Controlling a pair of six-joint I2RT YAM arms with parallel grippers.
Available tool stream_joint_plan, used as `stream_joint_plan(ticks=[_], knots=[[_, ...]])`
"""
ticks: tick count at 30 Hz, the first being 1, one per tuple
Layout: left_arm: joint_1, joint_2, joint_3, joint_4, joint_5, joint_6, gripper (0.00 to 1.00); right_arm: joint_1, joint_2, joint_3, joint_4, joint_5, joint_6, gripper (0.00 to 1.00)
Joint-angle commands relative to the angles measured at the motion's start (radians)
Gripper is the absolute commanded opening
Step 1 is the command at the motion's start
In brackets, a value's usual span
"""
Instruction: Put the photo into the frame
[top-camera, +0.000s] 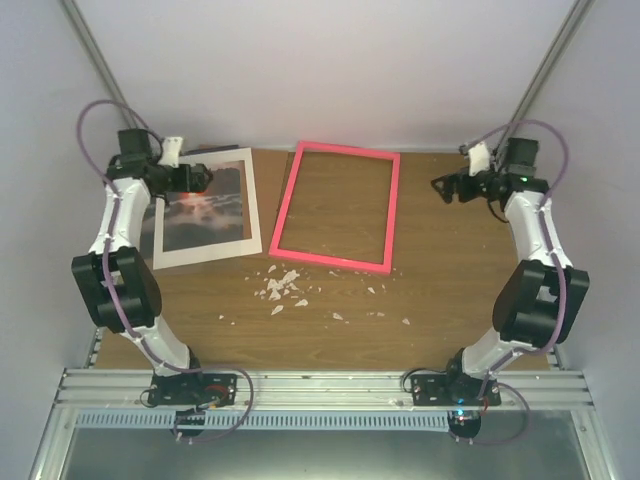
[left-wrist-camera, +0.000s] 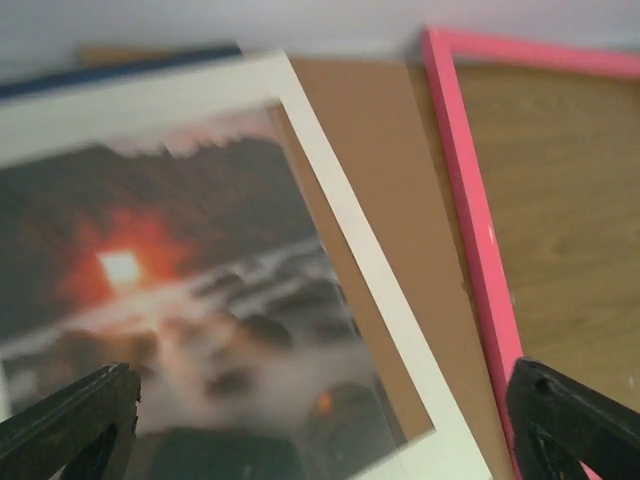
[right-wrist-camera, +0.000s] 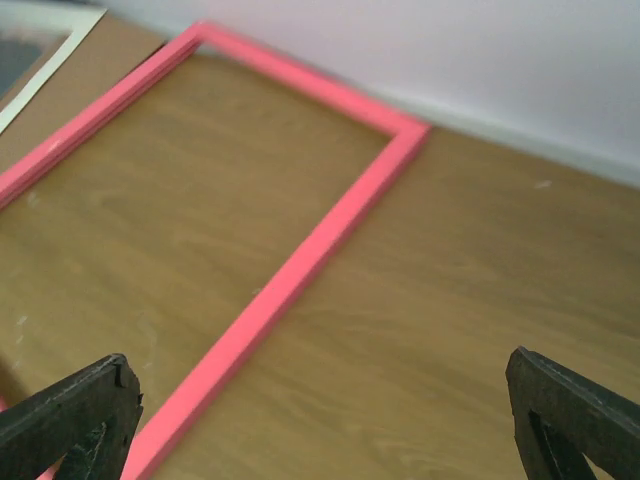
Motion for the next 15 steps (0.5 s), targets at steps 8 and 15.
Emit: stream_joint_plan(ticks=[8, 15], knots=[[-0.176, -0.238, -0.415, 0.146, -0.117, -0.06, 0.99, 0.345, -0.11, -0.306, 0.065, 0.107, -0.067, 1.0], [-0.225, -0.335, -0.547, 0.208, -0.212, -0.116, 0.99, 0.455, -0.076, -0.361, 0.125, 0.281, 0.14, 1.0]])
